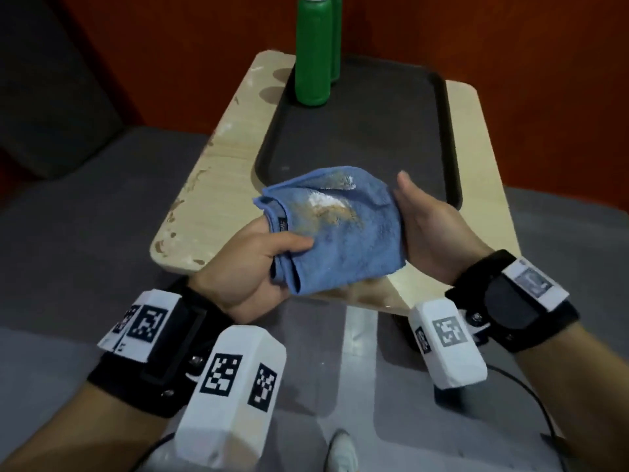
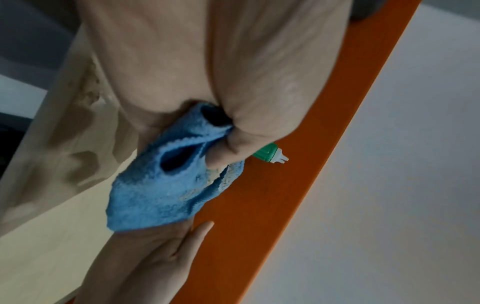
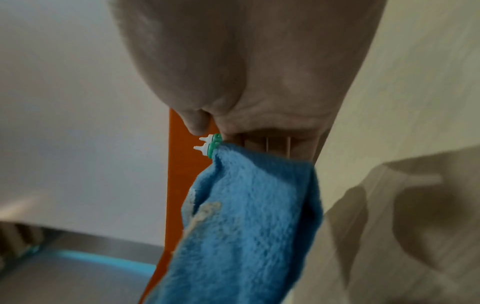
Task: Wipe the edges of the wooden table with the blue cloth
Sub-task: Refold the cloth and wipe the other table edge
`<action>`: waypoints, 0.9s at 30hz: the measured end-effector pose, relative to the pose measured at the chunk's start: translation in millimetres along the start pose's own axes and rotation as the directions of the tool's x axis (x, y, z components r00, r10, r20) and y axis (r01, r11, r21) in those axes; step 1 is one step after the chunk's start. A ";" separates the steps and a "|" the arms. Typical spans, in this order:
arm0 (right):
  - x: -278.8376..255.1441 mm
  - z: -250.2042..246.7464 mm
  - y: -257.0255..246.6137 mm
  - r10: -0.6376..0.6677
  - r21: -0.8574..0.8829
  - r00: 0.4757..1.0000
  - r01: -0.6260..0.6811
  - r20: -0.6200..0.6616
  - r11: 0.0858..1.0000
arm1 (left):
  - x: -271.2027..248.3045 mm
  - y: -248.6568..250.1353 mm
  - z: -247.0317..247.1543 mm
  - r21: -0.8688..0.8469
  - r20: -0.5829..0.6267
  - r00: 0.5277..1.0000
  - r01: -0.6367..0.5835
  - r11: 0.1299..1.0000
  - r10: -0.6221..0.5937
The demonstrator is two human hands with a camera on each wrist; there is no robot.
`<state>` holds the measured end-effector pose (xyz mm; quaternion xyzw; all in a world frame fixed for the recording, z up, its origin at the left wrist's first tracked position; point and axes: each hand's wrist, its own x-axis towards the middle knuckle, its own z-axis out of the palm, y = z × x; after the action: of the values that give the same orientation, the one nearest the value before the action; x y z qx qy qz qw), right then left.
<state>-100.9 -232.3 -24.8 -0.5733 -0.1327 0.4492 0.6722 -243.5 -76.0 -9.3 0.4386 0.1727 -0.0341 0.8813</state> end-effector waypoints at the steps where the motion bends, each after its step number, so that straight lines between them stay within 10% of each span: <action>1: -2.0 -4.7 -0.1 -0.004 -0.098 1.000 0.004 -0.001 0.995 | -3.2 -3.3 2.0 -0.012 -0.014 1.000 -0.021 1.000 0.020; 6: -14.3 -26.2 6.8 -0.106 -0.527 0.994 0.069 -0.040 0.847 | -29.0 -10.4 0.7 0.028 -0.085 0.980 -0.176 0.984 0.178; 13: -22.9 -28.8 7.3 0.097 -0.968 0.977 0.170 0.190 0.187 | -77.7 -33.3 -11.0 0.395 -0.308 0.835 -0.323 0.860 0.455; 27: -4.9 -55.7 11.8 0.260 -0.947 0.927 0.207 0.270 0.245 | 43.3 -162.2 82.4 0.708 -0.614 0.656 0.211 0.674 0.439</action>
<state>-70.4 -273.0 -50.8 -0.7688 -0.4954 0.3829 0.1296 -214.6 -236.1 -101.5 0.7352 0.4574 0.1441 0.4790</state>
